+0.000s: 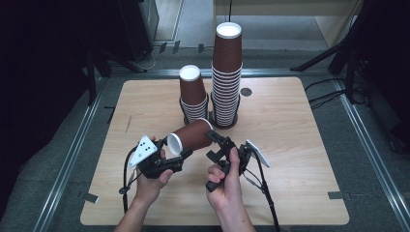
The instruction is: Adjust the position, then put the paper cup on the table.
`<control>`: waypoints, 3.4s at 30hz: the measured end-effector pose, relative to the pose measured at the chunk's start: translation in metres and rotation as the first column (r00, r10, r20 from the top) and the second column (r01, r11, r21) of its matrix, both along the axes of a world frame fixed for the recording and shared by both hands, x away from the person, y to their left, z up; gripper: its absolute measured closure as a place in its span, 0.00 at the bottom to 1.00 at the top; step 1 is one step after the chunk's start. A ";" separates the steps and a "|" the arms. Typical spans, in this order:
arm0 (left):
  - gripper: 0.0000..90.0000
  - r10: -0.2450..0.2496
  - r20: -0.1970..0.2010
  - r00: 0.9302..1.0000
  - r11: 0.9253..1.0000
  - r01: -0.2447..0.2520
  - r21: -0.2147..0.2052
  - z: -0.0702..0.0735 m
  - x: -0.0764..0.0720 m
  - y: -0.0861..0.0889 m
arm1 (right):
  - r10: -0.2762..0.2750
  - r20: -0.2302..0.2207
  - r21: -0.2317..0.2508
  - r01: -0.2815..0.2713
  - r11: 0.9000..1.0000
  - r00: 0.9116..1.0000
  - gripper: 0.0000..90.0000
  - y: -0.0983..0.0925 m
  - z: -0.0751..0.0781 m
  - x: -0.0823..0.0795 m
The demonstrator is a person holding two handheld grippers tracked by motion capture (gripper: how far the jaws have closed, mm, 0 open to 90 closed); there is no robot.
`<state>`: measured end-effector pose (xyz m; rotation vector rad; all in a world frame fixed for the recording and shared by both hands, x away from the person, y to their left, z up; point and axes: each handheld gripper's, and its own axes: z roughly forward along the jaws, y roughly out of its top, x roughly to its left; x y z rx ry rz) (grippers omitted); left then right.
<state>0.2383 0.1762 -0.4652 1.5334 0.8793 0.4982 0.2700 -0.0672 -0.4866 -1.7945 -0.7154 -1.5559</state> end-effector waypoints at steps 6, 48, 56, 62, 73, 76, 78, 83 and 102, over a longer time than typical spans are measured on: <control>0.26 -0.003 0.001 1.000 1.000 0.003 -0.002 0.000 0.000 0.001 | 0.004 -0.024 0.016 -0.003 1.000 1.000 0.00 0.010 0.002 0.004; 0.24 -0.018 0.007 1.000 1.000 0.018 0.022 0.000 -0.003 -0.003 | -0.040 -0.068 0.053 0.044 0.998 0.997 0.13 0.036 0.001 0.019; 0.10 -0.027 -0.014 1.000 1.000 0.027 -0.013 0.000 -0.004 -0.003 | -0.072 -0.028 0.046 0.073 0.996 0.997 0.14 0.031 0.004 0.017; 0.06 -0.030 -0.004 1.000 0.999 0.029 -0.031 0.003 -0.006 0.000 | -0.105 0.006 0.033 0.105 0.994 0.994 0.15 0.024 0.006 0.018; 0.04 -0.005 -0.023 1.000 0.999 0.005 -0.033 0.001 -0.007 0.008 | -0.191 0.115 -0.084 0.201 0.976 0.975 0.15 0.002 0.010 0.021; 0.04 0.002 -0.023 1.000 1.000 -0.002 -0.030 0.001 -0.009 0.010 | -0.205 0.186 -0.164 0.237 0.958 0.961 0.15 -0.001 0.009 0.022; 0.04 0.007 -0.025 1.000 1.000 -0.008 -0.027 0.001 -0.010 0.011 | -0.209 0.216 -0.188 0.251 0.950 0.954 0.15 -0.003 0.008 0.023; 0.04 0.022 -0.039 0.999 0.999 -0.023 -0.028 -0.002 -0.010 0.017 | -0.204 0.294 -0.241 0.279 0.930 0.934 0.15 -0.010 0.009 0.023; 0.04 0.074 -0.069 0.995 0.997 -0.075 -0.012 -0.012 -0.013 0.035 | -0.174 0.492 -0.450 0.421 0.788 0.853 0.15 -0.036 0.027 0.023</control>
